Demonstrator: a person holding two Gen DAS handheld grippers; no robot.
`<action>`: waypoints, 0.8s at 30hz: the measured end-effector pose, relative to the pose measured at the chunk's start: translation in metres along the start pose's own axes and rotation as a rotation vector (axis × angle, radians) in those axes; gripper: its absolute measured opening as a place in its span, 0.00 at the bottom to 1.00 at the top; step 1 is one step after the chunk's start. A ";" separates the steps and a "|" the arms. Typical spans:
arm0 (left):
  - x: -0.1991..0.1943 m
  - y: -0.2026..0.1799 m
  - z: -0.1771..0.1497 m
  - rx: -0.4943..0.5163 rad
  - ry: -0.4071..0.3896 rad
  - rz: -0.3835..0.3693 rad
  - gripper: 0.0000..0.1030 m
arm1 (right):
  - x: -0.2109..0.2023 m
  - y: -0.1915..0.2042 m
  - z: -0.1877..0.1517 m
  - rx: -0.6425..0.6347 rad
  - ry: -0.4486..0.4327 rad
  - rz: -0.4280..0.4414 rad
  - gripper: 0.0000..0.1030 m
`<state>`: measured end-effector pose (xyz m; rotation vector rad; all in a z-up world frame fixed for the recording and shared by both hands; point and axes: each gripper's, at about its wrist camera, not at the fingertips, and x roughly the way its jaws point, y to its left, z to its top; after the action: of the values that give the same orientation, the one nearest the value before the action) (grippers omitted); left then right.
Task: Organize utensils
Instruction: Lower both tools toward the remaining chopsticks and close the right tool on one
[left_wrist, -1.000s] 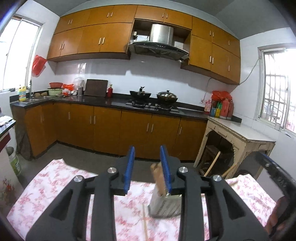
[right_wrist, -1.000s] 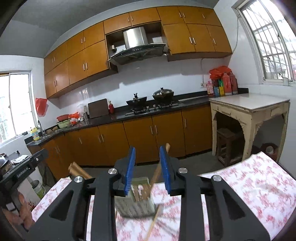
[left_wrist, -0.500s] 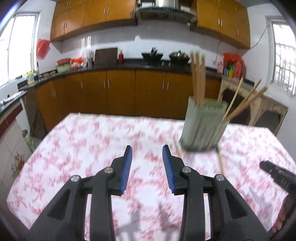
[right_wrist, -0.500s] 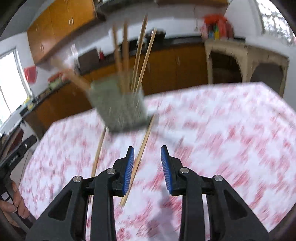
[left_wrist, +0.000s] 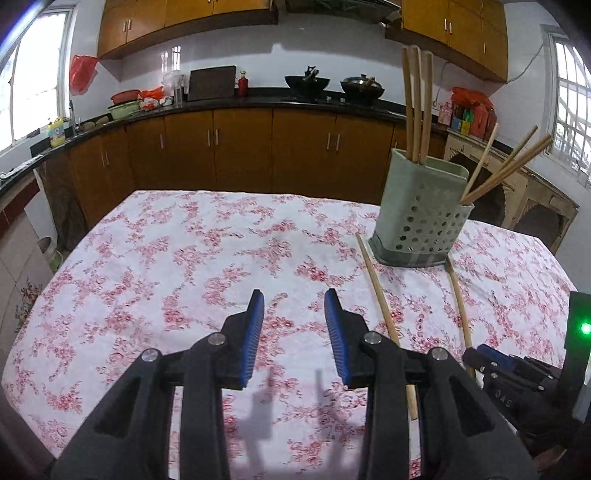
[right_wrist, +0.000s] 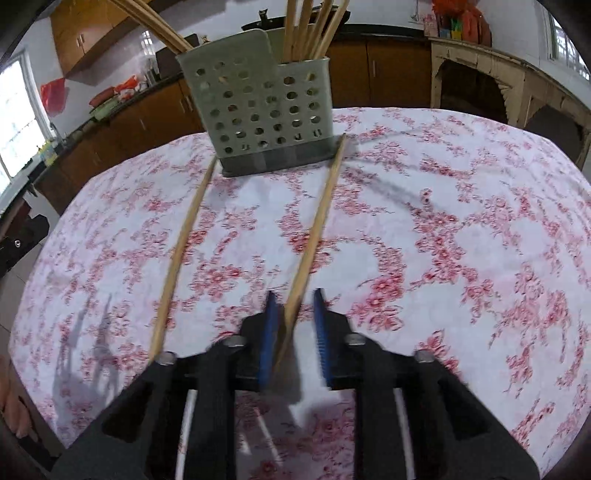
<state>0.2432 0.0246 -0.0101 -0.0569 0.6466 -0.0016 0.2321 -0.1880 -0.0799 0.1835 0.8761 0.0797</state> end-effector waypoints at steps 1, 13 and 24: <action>0.002 -0.003 -0.001 0.001 0.008 -0.009 0.34 | 0.000 -0.005 0.002 0.017 0.003 0.009 0.10; 0.032 -0.047 -0.017 0.031 0.119 -0.148 0.39 | -0.002 -0.107 0.035 0.236 0.001 -0.138 0.07; 0.072 -0.085 -0.035 0.097 0.253 -0.117 0.18 | -0.001 -0.111 0.033 0.182 0.000 -0.091 0.07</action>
<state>0.2813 -0.0633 -0.0771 -0.0008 0.8944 -0.1547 0.2564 -0.3009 -0.0800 0.3127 0.8905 -0.0854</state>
